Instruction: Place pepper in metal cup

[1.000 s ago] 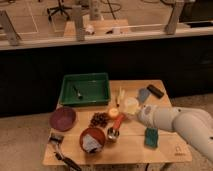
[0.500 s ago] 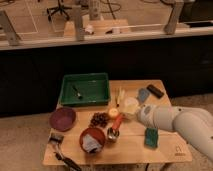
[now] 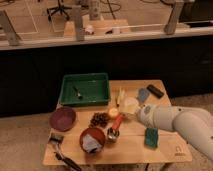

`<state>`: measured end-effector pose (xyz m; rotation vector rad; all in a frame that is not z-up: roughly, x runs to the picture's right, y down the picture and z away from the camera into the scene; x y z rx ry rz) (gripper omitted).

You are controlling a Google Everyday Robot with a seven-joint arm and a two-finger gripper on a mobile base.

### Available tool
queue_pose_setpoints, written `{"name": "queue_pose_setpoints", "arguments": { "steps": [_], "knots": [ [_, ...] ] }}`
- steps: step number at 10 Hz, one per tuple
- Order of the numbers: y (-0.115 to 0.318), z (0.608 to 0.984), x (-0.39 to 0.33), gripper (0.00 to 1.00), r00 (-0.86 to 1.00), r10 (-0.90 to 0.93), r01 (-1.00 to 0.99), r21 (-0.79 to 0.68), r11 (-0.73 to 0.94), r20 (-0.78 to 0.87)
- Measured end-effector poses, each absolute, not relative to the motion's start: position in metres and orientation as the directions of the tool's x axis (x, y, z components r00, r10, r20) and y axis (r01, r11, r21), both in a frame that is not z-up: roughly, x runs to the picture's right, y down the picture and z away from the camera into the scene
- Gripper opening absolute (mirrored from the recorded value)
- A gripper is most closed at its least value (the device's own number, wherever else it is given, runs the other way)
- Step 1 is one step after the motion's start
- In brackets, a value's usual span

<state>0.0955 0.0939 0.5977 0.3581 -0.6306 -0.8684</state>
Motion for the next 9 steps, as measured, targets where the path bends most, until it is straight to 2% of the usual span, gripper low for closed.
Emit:
{"name": "queue_pose_setpoints", "arguments": {
  "steps": [5, 9],
  "knots": [
    [0.096, 0.6, 0.096, 0.13, 0.482, -0.796, 0.595, 0.531, 0.604, 0.365],
    [0.135, 0.641, 0.09, 0.13, 0.451, -0.81, 0.6, 0.545, 0.585, 0.374]
  ]
}}
